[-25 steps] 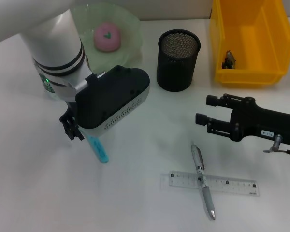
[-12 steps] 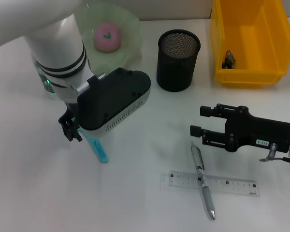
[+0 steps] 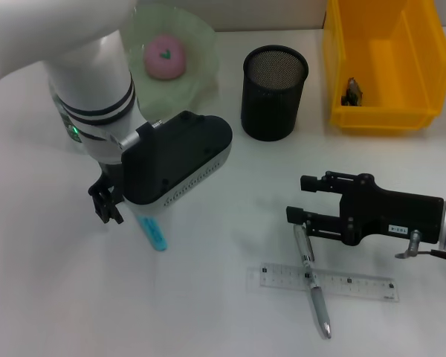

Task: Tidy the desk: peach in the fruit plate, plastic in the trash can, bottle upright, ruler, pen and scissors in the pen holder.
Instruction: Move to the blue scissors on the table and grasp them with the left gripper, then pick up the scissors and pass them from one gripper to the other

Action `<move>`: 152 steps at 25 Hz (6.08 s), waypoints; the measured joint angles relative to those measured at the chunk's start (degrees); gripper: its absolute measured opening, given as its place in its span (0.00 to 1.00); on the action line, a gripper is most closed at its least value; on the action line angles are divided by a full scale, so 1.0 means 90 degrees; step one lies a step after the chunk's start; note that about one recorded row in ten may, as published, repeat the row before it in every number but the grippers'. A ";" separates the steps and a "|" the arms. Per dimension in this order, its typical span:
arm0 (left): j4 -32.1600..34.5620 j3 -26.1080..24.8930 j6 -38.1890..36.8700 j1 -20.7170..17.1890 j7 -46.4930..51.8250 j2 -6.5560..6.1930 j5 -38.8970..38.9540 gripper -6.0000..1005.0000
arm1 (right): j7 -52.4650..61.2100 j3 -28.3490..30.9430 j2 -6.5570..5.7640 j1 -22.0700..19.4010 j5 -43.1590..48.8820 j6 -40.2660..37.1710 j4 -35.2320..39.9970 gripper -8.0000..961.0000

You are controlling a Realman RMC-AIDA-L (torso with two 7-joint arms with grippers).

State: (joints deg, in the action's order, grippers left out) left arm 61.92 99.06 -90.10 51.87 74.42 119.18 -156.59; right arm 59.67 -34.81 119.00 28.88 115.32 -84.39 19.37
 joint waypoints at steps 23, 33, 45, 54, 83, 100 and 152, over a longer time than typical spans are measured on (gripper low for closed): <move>-0.0742 -0.0042 0.0345 0.0280 -0.0272 0.0000 0.0433 0.76 | 0.0029 -0.0053 0.0000 0.0121 0.0047 0.0346 -0.0004 0.69; -0.0981 -0.0046 0.0514 0.0319 -0.0410 0.0000 0.0442 0.75 | 0.0069 -0.0048 0.0000 0.0128 0.0047 0.0333 -0.0004 0.69; -0.1123 -0.0026 0.0587 0.0342 -0.0506 0.0000 0.0517 0.55 | 0.0104 -0.0048 -0.0001 0.0131 0.0048 0.0305 -0.0004 0.69; -0.1189 -0.0037 0.0637 0.0350 -0.0478 0.0000 0.0516 0.42 | 0.0107 -0.0048 -0.0001 0.0126 0.0047 0.0295 -0.0004 0.69; -0.1324 0.0024 0.0655 0.0359 -0.0562 0.0000 0.0536 0.30 | 0.0187 -0.0096 0.0000 0.0124 0.0048 0.0295 -0.0004 0.69; -0.1451 0.0098 0.0813 0.0393 -0.0561 0.0000 0.0543 0.29 | 0.0187 -0.0107 0.0000 0.0129 0.0048 0.0289 -0.0004 0.69; -0.1317 -0.3766 -0.0647 0.0166 0.0760 -0.0061 0.2643 0.22 | 0.0355 -0.0126 -0.0287 0.0089 0.0406 -0.0528 0.0123 0.69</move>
State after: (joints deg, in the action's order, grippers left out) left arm 50.07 65.16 -95.92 53.36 81.26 118.62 -132.80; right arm 62.86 -35.94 116.42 29.69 118.98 -89.14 20.48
